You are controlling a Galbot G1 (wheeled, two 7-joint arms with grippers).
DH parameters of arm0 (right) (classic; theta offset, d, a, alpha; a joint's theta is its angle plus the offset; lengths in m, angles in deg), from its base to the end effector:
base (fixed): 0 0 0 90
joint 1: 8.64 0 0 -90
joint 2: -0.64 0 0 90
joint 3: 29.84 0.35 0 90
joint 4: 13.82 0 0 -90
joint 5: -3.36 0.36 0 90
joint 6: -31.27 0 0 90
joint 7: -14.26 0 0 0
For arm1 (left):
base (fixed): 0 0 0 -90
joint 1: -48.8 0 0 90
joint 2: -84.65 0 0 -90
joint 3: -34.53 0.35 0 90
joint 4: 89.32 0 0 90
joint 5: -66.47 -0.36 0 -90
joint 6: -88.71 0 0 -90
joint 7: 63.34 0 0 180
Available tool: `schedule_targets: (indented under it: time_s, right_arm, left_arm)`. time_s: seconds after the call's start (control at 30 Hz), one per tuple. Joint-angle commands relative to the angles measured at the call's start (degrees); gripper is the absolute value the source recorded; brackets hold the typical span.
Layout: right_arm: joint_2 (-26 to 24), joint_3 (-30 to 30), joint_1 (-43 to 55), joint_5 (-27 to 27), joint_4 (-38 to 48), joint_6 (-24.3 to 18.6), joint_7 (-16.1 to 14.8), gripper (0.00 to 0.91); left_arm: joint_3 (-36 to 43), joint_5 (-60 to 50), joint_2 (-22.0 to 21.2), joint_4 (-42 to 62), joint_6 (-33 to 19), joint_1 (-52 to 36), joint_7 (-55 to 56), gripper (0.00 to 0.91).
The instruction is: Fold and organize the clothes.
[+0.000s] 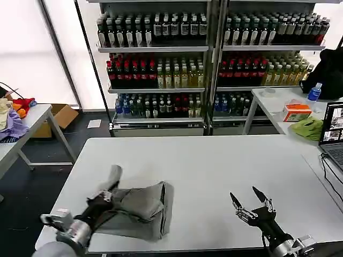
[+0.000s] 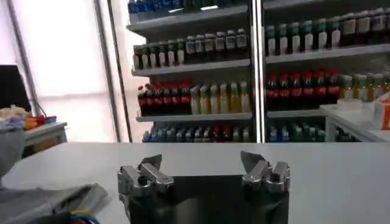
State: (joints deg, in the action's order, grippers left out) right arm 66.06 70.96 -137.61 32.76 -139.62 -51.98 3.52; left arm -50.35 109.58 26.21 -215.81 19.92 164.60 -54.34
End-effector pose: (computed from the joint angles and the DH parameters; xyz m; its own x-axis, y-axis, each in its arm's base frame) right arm 0.1576 -0.1077 -0.2613 -0.9453 -0.2942 0.1410 -0.2837 0.9547 0.0899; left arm 0.2032 0.0491 -0.2419 -0.8939 0.3151 0.3188 0.2398 0.9371 -0.2537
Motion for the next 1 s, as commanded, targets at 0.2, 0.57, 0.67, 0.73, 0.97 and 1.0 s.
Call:
schedule_targets:
  time_s: [0.2,0.57,0.67,0.73,0.97,1.0]
  right_arm:
    - [0.8,0.1,-1.25,-0.85,-0.68,0.09,-0.2,0.907]
    - [0.83,0.77,-1.19,-0.57,-1.19,0.04,-0.23,0.907]
    - [0.49,1.22,-1.1,-0.27,-0.96,-0.01,-0.19,0.907]
    - [0.3,1.19,-0.93,-0.19,-0.71,0.0,-0.12,0.907]
    - [-0.02,-1.16,-0.07,-0.87,0.38,0.0,-0.04,0.907]
    - [-0.05,-1.47,0.13,-1.15,0.43,0.02,-0.03,0.907]
  left_arm:
    - [21.22,-6.38,-13.12,12.52,-0.14,-10.36,2.85,0.907]
    - [14.19,-7.14,-11.52,1.74,2.58,-4.86,4.1,0.907]
    - [5.69,-3.95,-8.81,-7.2,4.05,-1.37,4.75,0.907]
    - [-2.88,-2.95,-6.99,-10.86,5.33,1.03,3.67,0.907]
    - [-17.25,-14.09,-4.06,0.84,7.52,4.68,-1.89,0.907]
    - [-16.15,-16.12,-3.98,2.98,7.4,4.76,-2.0,0.907]
